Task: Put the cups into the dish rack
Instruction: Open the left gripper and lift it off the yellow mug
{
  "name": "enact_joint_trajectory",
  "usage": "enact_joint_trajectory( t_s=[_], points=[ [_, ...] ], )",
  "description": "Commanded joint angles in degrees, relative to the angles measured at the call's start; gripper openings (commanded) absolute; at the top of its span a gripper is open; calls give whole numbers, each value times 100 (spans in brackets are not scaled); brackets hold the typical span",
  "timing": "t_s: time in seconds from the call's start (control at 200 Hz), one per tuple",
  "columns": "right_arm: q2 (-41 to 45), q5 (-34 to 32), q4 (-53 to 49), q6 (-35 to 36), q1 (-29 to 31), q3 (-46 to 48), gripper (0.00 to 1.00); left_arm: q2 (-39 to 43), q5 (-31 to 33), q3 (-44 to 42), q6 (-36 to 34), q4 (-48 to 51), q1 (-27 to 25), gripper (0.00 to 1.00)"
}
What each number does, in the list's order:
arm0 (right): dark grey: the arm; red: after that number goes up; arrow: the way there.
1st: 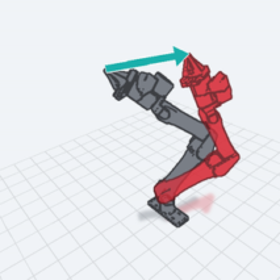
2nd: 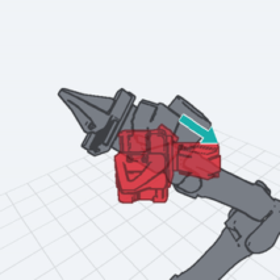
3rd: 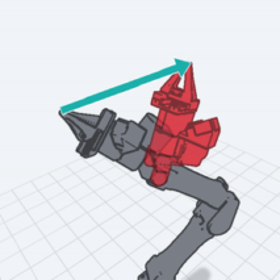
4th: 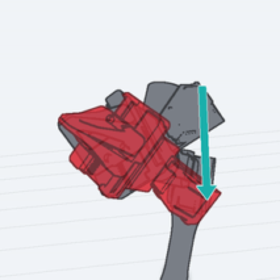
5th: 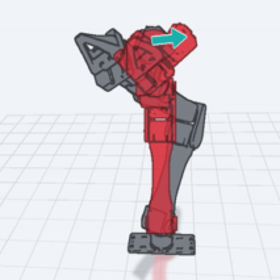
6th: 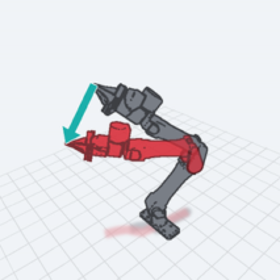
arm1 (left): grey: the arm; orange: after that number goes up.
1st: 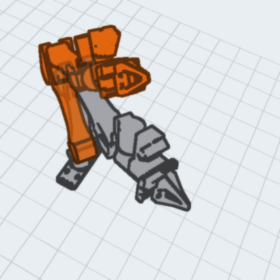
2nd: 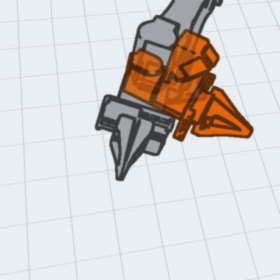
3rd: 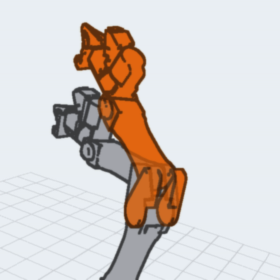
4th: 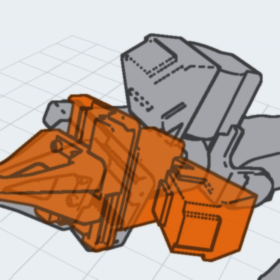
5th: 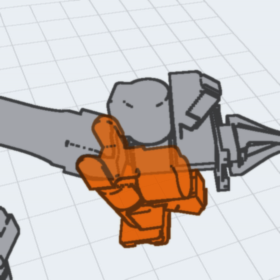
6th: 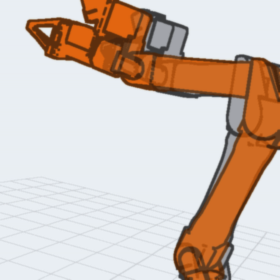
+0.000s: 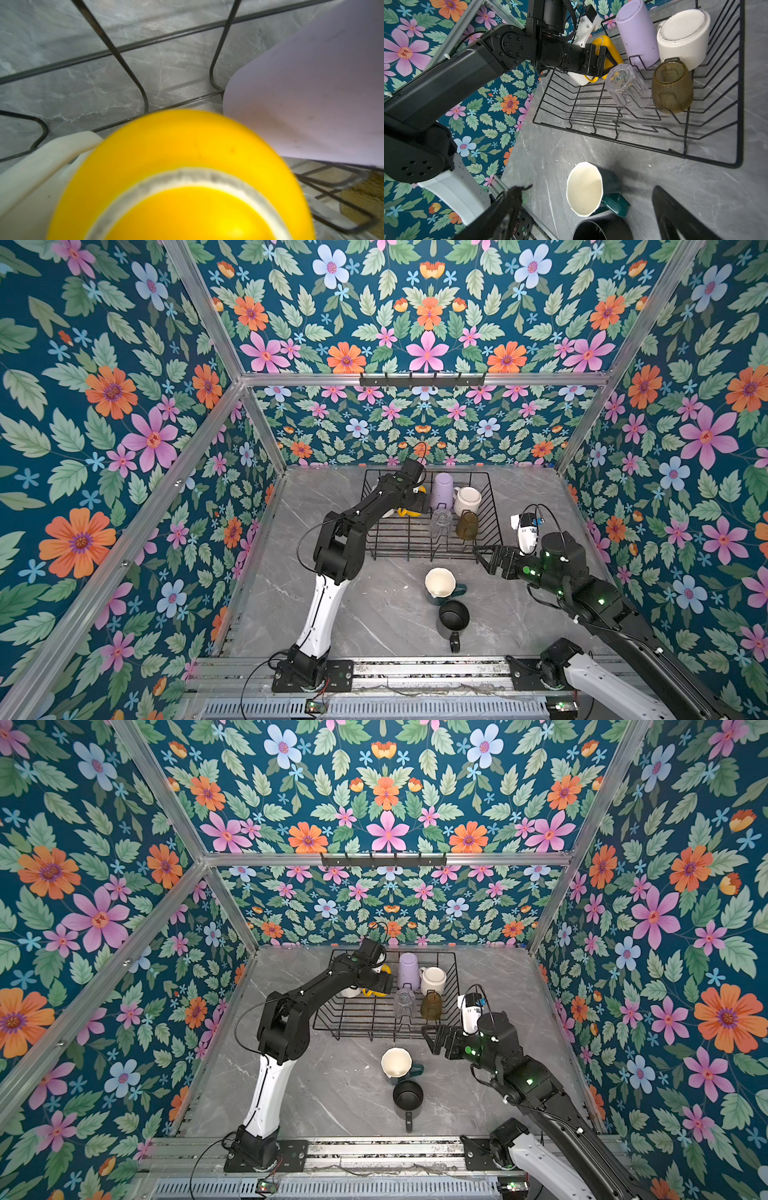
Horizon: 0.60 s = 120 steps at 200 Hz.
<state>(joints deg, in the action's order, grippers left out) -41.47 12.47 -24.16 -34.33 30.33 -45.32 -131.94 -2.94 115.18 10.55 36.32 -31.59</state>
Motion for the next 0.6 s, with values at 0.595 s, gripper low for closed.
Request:
enact_joint_trajectory(
  t_s=[0.595],
  points=[
    [-386, -328, -602, 263, 10, -238, 90, 934, -2, -895, 83, -551, 13, 97]
  ],
)
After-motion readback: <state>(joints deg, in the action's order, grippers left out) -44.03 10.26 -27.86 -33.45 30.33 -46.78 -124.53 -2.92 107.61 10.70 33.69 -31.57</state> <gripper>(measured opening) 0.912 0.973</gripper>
